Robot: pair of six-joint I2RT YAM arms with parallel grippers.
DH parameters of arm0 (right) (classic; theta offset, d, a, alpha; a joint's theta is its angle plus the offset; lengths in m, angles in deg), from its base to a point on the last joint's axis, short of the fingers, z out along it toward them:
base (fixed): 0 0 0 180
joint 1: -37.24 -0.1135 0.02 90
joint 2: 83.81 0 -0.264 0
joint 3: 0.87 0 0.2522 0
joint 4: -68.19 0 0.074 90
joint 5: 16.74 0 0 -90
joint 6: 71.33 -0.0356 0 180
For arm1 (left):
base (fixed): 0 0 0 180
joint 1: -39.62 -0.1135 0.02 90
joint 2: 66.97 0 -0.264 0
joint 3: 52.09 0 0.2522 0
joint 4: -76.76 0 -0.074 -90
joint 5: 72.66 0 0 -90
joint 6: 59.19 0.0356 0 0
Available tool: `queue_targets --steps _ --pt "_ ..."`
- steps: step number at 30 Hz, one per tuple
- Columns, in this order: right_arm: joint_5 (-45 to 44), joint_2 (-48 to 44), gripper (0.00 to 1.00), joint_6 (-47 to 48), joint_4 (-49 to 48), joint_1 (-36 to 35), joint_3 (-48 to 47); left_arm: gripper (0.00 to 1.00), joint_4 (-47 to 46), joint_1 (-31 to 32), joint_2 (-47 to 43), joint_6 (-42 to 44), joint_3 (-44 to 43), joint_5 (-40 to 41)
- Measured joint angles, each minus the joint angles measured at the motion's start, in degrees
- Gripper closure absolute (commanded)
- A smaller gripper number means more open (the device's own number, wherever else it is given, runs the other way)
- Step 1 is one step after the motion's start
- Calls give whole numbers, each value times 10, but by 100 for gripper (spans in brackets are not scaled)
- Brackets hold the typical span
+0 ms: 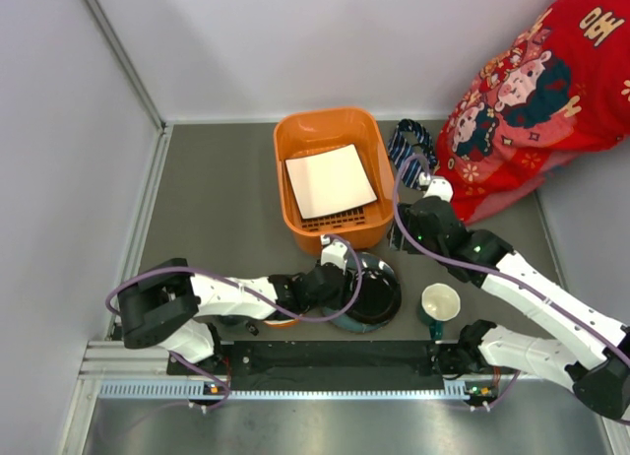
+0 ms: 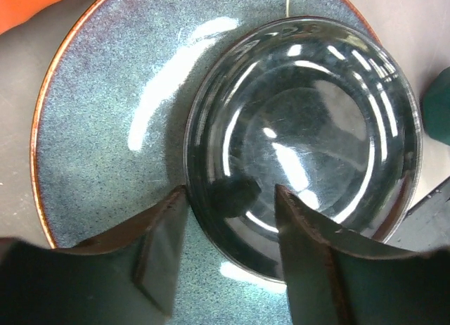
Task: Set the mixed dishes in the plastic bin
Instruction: Pick up the plate at the center of the board.
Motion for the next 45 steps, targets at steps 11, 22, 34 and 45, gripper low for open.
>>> queue_targets --steps 11,22,34,45 --pt "2 11 33 0 -6 0 0 60 34 0 -14 0 0 7" --pt "5 19 33 0 -14 0 0 77 77 0 -71 0 0 25" --pt "7 28 33 0 -18 0 -3 33 98 0 -80 -5 -1 39" --pt "7 32 32 1 -23 0 -3 39 81 0 -74 -16 17 42"
